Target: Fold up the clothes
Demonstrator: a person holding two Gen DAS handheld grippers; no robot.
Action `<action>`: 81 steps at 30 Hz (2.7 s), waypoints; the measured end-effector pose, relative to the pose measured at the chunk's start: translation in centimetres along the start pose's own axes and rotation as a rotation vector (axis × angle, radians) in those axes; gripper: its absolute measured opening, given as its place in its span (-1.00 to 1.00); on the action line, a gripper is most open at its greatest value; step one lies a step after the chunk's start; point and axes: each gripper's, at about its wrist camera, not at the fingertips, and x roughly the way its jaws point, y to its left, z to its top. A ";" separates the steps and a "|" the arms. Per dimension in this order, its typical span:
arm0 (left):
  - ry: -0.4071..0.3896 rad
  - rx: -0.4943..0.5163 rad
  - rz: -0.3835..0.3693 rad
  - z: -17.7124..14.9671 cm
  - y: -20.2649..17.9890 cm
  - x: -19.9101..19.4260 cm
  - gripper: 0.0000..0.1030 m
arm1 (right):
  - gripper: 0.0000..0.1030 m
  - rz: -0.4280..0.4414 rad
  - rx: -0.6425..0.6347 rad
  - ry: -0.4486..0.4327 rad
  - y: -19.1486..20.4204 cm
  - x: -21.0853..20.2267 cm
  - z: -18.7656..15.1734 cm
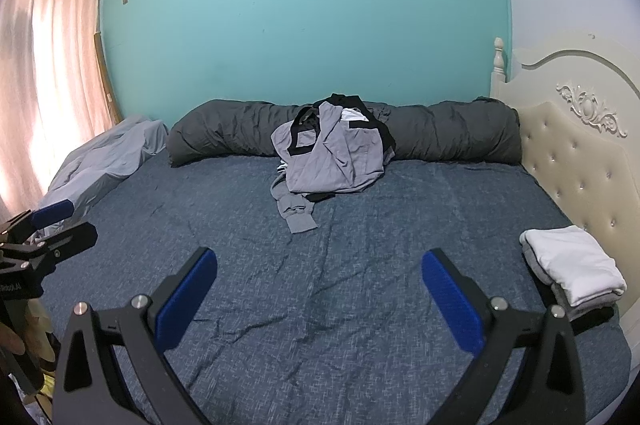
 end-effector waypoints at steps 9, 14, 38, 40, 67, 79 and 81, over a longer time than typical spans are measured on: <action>0.003 -0.003 0.010 0.4 0.0 0.0 0.99 | 0.99 0.000 -0.001 0.001 0.0 0.1 -0.1; 0.003 -0.002 0.013 0.5 -0.1 0.0 0.99 | 1.00 0.000 0.000 0.000 -0.2 0.1 -0.1; 0.017 -0.014 0.022 0.7 0.6 1.4 0.99 | 0.99 -0.010 0.012 0.017 -0.9 1.7 -0.7; 0.021 -0.019 0.022 0.7 0.8 1.9 0.99 | 0.99 -0.007 0.014 0.021 -1.0 2.2 -0.8; 0.075 -0.099 0.043 3.0 7.9 22.6 0.99 | 0.99 0.097 -0.061 0.117 -4.2 25.8 1.4; 0.102 -0.200 0.059 2.3 14.7 36.8 0.99 | 0.99 0.041 -0.044 0.201 -7.7 44.0 2.8; 0.103 -0.210 0.074 2.3 15.7 38.7 0.99 | 0.99 0.019 -0.067 0.197 -7.8 46.4 3.3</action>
